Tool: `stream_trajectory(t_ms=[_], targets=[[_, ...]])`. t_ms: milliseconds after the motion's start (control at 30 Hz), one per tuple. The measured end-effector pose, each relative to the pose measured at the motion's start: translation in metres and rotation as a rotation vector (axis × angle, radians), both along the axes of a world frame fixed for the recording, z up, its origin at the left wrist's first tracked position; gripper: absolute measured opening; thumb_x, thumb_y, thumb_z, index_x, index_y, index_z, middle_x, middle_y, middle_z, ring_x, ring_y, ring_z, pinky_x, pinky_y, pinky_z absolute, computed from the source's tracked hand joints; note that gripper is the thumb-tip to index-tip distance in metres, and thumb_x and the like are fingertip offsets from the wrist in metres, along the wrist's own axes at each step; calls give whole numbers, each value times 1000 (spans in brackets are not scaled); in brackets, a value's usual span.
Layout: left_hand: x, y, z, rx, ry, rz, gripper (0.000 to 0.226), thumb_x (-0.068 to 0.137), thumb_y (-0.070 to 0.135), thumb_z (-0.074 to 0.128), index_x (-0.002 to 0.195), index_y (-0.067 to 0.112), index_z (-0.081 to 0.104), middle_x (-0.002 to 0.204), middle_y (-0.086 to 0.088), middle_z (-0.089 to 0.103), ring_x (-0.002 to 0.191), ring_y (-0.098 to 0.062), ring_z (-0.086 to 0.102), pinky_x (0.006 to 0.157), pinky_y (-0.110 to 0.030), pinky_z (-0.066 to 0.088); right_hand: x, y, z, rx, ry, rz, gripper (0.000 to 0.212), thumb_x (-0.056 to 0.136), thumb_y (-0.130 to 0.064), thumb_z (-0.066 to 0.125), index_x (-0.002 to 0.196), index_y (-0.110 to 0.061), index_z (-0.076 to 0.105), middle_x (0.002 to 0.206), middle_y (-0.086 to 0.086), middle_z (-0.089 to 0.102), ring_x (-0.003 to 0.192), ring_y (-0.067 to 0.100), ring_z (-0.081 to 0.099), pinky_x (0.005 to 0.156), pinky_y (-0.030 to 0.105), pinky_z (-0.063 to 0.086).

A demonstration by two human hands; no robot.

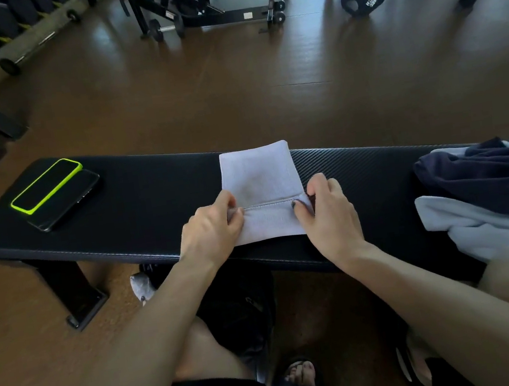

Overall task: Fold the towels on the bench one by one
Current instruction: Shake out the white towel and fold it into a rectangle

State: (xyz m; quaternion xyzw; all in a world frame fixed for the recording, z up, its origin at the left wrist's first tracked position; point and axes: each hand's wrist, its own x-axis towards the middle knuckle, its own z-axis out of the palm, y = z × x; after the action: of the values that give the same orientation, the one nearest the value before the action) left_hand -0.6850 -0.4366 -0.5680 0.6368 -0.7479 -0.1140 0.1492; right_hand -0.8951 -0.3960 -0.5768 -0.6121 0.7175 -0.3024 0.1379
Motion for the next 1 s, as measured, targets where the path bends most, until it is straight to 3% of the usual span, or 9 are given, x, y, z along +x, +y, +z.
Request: stream_trajectory(t_ms=[133,233,367,433,533,633,767,933,1000], targets=[[1,2,-1,-86,-99,10,24,101,44,51,106,21,46,91,3,55,70,-24,57,61,-38,51,0,0,-2,-65,196,65,13,98,-26,57,101,-20,45,98,0,41,69,14,49,57,31,48],[-1,-2,-4,-258,-152,-133,18,92,18,67,105,15,56,99,-4,51,72,-25,52,60,-34,43,-5,-2,-9,-154,372,183,5,96,-20,59,97,-15,59,102,2,47,82,17,49,72,36,51],[-1,-6,-9,-301,-323,-441,43,68,-6,74,101,19,61,105,-1,56,83,-22,58,74,-31,50,-12,-3,-8,-174,436,251,24,97,-25,48,98,-13,69,116,3,55,100,21,55,88,39,49],[4,-7,-13,-252,-286,-463,42,77,-4,72,106,22,59,105,3,57,87,-19,61,69,-28,49,-16,2,0,-189,513,339,38,93,-29,36,93,-11,69,121,4,56,110,23,53,94,39,46],[10,-2,-13,-292,-144,-511,15,98,14,59,112,19,60,109,4,61,91,-19,64,69,-30,51,-19,5,11,-175,710,541,39,85,-31,36,93,-8,67,112,6,57,110,26,51,101,42,40],[12,6,-8,-224,-149,-524,39,100,46,47,122,16,59,121,3,61,103,-18,62,90,-33,51,-19,1,15,-131,812,684,35,78,-30,45,101,-9,62,99,6,57,94,27,51,94,40,42],[16,9,-7,-161,-216,-505,57,81,52,57,128,20,54,132,4,55,114,-19,59,101,-33,46,-27,-10,16,-131,763,701,28,79,-27,50,102,-15,62,92,1,59,81,22,57,83,37,47],[18,5,-3,-105,-77,-440,50,72,34,62,121,21,56,127,10,53,95,-21,62,86,-37,51,-34,-16,19,-98,452,607,21,86,-24,49,102,-20,62,78,-8,59,69,16,56,91,31,43],[18,6,-2,-106,15,-392,41,75,31,62,114,22,56,123,14,50,87,-20,61,75,-40,53,-36,-20,22,-75,338,577,18,87,-23,51,102,-21,60,75,-10,60,65,17,56,86,30,42]])
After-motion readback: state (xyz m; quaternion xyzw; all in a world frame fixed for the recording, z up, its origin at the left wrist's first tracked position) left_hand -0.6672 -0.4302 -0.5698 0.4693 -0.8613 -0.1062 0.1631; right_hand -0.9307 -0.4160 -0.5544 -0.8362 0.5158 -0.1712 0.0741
